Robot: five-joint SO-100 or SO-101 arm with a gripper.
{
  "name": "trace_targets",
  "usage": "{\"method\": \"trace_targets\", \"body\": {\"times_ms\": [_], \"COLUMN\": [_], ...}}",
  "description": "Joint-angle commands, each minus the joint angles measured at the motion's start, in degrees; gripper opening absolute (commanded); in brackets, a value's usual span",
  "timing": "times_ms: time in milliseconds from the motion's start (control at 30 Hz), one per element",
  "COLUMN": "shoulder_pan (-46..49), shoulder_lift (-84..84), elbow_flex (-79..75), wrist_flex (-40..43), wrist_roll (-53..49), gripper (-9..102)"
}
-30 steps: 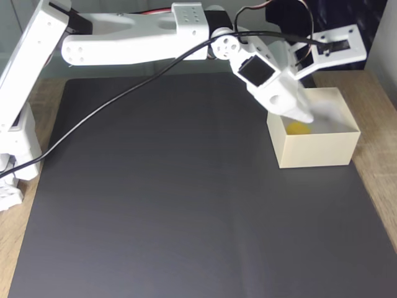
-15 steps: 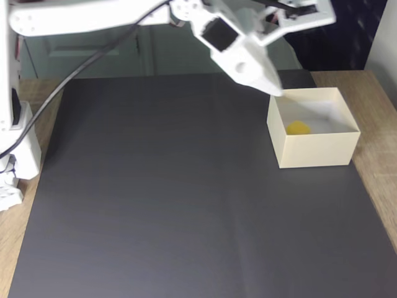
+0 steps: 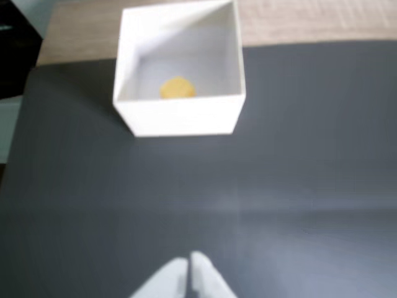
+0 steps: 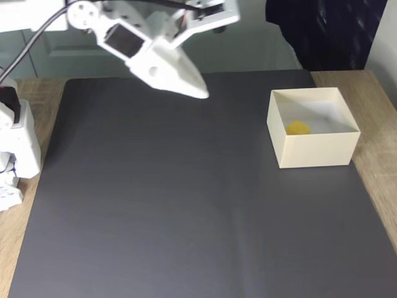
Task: Grasp a cube block and put it in the white box.
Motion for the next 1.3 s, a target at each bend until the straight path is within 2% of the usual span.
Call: {"method": "trace_targets", "body": {"times_ms": [0, 200, 400, 1267], "shoulder_pan": [-0.5, -1.0, -1.3, 0.2], "shoulder_lift": [7.7, 19.2, 29.8, 57.7], "elbow_flex": [4.1, 13.7, 20.8, 37.4], "wrist_flex": [-0.4, 0.0, 4.8, 20.8], "wrist_roll": [-0.5, -1.3, -1.5, -0.3], "gripper": [0, 0, 0, 0]}}
